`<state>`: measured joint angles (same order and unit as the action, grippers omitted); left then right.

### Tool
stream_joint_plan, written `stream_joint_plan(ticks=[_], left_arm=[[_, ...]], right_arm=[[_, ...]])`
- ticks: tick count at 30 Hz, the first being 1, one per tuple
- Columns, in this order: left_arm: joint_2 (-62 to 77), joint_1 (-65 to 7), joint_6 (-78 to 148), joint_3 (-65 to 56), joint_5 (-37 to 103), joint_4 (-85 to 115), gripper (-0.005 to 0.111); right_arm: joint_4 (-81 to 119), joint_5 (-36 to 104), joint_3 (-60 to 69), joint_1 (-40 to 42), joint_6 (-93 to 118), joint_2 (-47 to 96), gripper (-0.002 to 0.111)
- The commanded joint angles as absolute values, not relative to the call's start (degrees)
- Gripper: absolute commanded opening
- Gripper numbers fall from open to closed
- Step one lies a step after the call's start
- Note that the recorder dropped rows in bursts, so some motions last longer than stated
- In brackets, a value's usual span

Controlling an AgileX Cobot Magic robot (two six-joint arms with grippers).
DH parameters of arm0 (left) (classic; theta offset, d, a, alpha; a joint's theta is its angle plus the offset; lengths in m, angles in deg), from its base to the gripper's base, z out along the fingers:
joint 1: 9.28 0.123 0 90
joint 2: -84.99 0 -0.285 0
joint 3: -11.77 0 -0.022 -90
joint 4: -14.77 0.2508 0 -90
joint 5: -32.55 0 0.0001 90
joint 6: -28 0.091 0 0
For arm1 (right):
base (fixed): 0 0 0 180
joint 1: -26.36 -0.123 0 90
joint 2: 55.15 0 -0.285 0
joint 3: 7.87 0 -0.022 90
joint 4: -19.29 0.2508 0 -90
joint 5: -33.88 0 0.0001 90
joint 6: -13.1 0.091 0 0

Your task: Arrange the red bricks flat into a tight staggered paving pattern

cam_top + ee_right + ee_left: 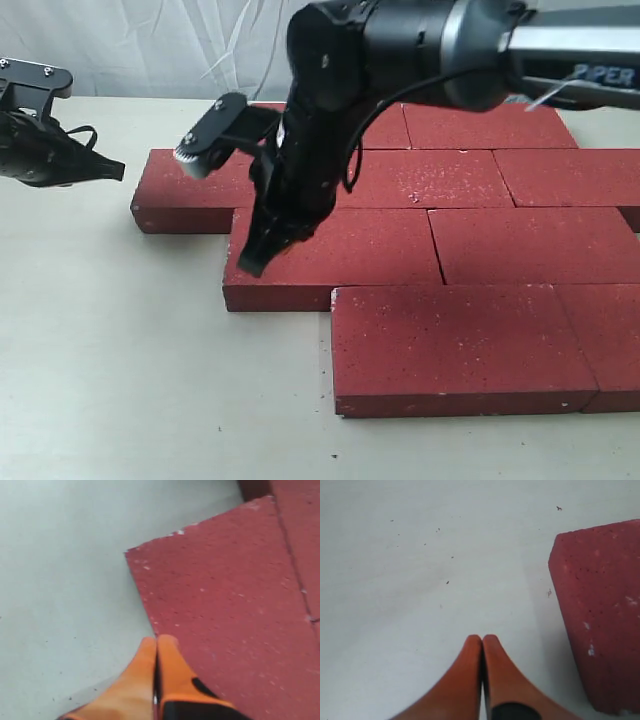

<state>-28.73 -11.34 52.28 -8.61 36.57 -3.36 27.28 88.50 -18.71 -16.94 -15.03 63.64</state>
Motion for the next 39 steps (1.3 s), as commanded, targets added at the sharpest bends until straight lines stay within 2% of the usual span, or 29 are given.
stream_joint_plan(ticks=[1,5,11,17,23,33,39], left_arm=[[-25.5,-11.1,52.1,-8.3,43.3,-3.9,0.000],[-22.9,-11.3,52.1,-8.3,48.9,-5.1,0.000],[-21.7,-13.3,52.1,-8.1,46.5,-8.6,0.000],[-21.2,-16.0,52.7,-6.5,48.1,-20.7,0.000],[-15.8,-15.1,51.8,-6.5,58.3,-10.5,0.000],[1.2,-13.3,36.7,-6.5,66.0,14.8,0.000],[8.0,-13.6,33.6,-6.5,66.0,14.8,0.000]], right_arm=[[23.3,91.6,-19.0,-12.9,-11.1,60.4,-0.001],[20.6,95.5,-19.0,-7.6,-7.5,57.2,-0.001],[18.9,96.3,-19.0,-0.3,-5.3,52.4,-0.001],[16.0,99.8,-18.9,7.6,-4.1,49.4,-0.001],[16.0,100.8,-17.2,16.9,0.1,45.5,-0.001],[14.7,84.7,-1.5,28.9,3.5,31.3,-0.001],[14.7,76.5,5.8,30.9,5.3,22.9,-0.001]])
